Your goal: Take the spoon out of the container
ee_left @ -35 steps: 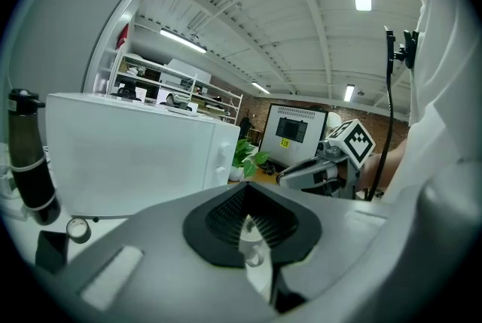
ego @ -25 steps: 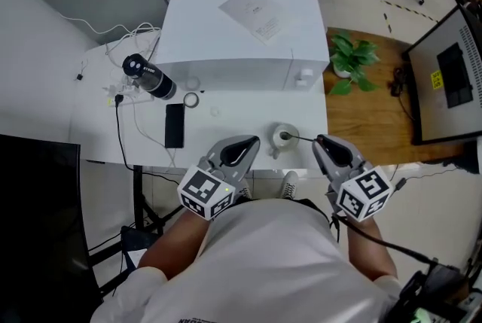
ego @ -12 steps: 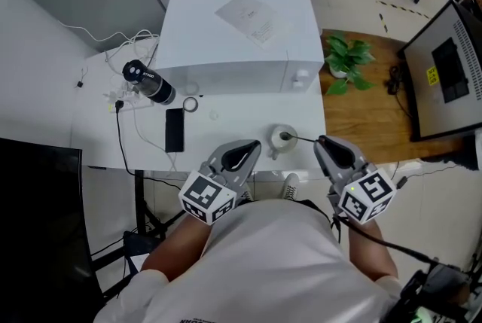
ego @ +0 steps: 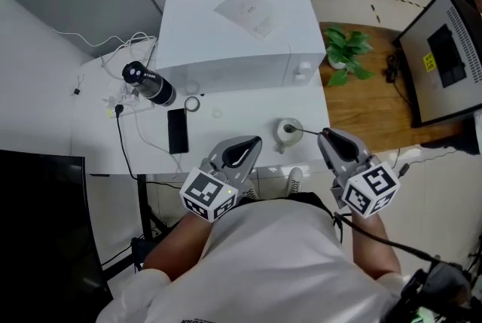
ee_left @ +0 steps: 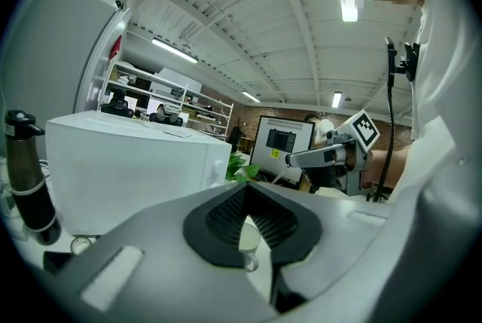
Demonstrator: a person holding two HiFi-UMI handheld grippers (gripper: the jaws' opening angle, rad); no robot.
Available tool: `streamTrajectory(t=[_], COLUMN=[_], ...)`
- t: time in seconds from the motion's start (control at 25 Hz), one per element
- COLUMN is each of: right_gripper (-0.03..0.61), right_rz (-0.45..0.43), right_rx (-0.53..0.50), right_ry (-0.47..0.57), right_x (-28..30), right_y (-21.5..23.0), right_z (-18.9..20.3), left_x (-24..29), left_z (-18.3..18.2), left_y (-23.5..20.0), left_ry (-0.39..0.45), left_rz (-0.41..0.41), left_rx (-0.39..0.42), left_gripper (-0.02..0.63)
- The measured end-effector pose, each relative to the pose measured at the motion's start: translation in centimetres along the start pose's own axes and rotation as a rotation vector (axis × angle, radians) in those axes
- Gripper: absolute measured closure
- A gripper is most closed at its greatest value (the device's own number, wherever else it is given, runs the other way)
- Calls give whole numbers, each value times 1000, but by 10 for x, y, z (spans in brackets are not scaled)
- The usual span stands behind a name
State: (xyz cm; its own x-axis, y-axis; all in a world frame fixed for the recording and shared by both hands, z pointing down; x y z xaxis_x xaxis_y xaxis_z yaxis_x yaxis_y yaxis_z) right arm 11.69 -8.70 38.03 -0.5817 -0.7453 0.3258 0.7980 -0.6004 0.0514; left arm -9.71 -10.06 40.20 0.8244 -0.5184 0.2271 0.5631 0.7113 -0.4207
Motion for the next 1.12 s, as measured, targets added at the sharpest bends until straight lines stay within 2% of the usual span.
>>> streamTrajectory(t=[0.28, 0.44, 0.76, 1.12], right_gripper=[525, 525, 525, 525], right_rz=[97, 107, 51, -44], right_rx=[8, 1, -26, -65], right_ry=[11, 17, 42, 56], right_x=[-5, -12, -30, -92], right_y=[-24, -35, -40, -30], right_z=[6, 4, 4, 21], left_x=[-17, -28, -38, -29], left_z=[14, 19, 25, 53], left_y=[-4, -2, 22, 90], left_ry=[-32, -28, 23, 67], left_rz=[64, 63, -7, -100], left_rx=[7, -1, -1, 10], left_gripper=[611, 609, 611, 610])
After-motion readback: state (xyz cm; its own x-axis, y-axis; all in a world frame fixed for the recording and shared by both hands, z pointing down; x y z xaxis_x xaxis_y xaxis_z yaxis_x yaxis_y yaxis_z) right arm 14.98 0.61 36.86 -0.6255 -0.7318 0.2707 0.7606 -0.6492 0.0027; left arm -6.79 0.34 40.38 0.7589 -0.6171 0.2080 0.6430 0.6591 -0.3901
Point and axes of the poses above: the fingertips, and each gripper's own axes: x forward along the fingers, y to its right, z out of its underside, the point moved 6 cm from there along -x, backward along the fingers, and after that the axes turned 12 degrees about -x, right-handed, at the moved point
